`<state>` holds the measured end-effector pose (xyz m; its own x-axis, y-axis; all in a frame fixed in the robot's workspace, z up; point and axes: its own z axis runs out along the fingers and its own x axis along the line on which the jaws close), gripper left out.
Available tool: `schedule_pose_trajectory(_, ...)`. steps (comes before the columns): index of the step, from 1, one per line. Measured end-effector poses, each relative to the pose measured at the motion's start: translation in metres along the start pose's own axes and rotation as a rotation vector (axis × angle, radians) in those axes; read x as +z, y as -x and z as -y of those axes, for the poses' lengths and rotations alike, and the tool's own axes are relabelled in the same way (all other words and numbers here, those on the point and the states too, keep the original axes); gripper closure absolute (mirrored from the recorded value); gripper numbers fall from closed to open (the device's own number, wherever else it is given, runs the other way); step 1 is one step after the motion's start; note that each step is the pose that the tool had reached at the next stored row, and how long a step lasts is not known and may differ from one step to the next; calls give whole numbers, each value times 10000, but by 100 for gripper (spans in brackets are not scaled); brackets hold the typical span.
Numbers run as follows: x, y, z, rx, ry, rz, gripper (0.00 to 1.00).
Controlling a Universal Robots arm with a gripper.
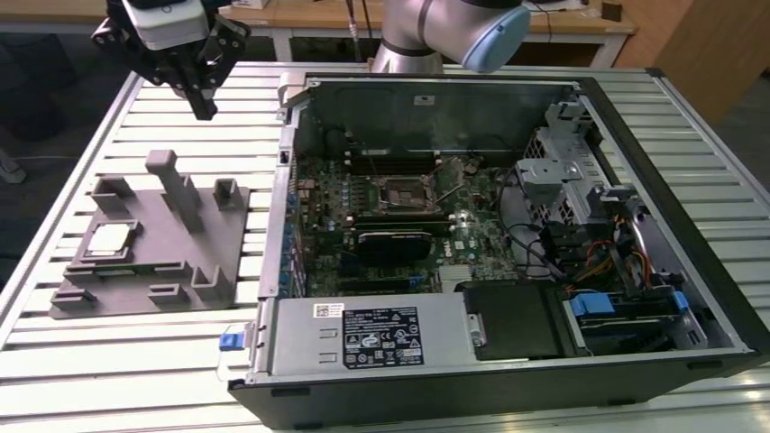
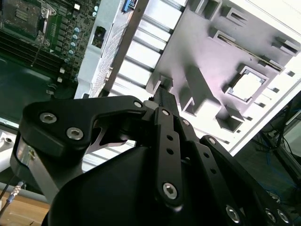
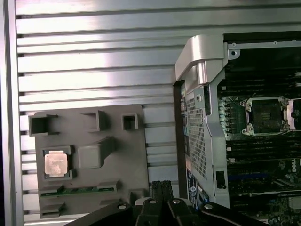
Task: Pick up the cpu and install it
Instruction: 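Reach for the cpu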
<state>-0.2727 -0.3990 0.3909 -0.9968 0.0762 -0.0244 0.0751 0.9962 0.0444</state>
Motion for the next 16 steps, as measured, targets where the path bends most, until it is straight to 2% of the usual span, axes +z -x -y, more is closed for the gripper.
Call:
schedule_pose_trajectory(5, 1, -59, 4, 0, -1, 0, 89)
schedule_pose_trajectory(16, 2, -254, 19, 1, 0, 0, 89)
